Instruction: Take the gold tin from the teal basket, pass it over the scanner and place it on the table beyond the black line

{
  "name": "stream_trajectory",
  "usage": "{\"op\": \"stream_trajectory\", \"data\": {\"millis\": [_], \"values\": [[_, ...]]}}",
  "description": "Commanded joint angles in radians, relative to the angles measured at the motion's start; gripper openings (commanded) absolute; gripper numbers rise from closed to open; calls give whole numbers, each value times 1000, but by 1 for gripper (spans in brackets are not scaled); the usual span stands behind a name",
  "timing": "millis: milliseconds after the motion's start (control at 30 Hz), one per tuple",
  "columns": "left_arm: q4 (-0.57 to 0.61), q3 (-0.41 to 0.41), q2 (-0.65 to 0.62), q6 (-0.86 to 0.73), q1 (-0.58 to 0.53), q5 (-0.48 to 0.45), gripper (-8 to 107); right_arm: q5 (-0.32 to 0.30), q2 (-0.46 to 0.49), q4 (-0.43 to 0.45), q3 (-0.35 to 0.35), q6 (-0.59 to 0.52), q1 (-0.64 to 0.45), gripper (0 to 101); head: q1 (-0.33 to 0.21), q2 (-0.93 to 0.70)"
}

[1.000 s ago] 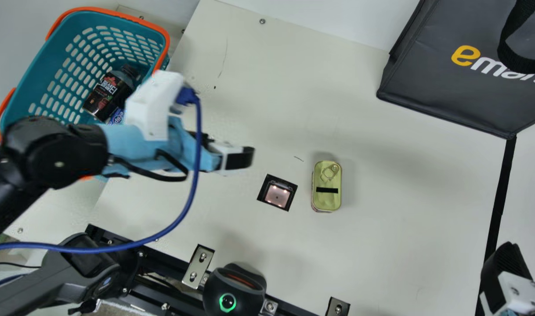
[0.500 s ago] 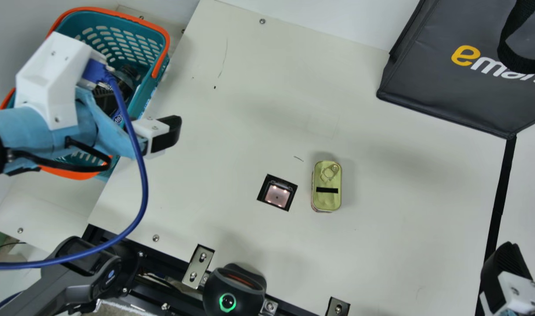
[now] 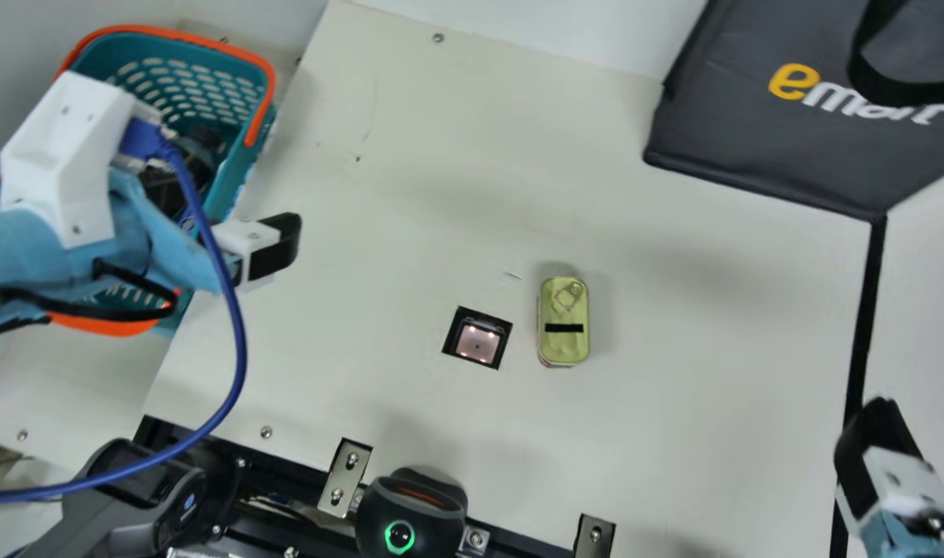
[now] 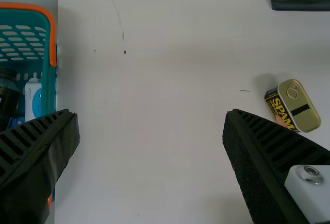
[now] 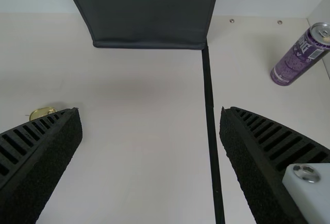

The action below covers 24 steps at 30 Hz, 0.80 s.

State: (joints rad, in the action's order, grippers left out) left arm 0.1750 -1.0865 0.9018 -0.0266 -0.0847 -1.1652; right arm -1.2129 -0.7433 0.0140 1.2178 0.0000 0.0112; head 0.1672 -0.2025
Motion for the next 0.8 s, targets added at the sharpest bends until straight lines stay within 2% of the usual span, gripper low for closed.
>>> {"op": "stream_trajectory", "data": {"millis": [0,200,400,767], "values": [[0,0,0,0,0,0,90,0,0,0,0,0,0,95,-29,91],[0,0,0,0,0,0,90,0,0,0,0,0,0,95,-29,230],[0,0,0,0,0,0,90,0,-5,-5,1,-1,5,95,-29,230],[0,0,0,0,0,0,90,-7,-93,-62,-15,-81,146,95,-29,230]]}}
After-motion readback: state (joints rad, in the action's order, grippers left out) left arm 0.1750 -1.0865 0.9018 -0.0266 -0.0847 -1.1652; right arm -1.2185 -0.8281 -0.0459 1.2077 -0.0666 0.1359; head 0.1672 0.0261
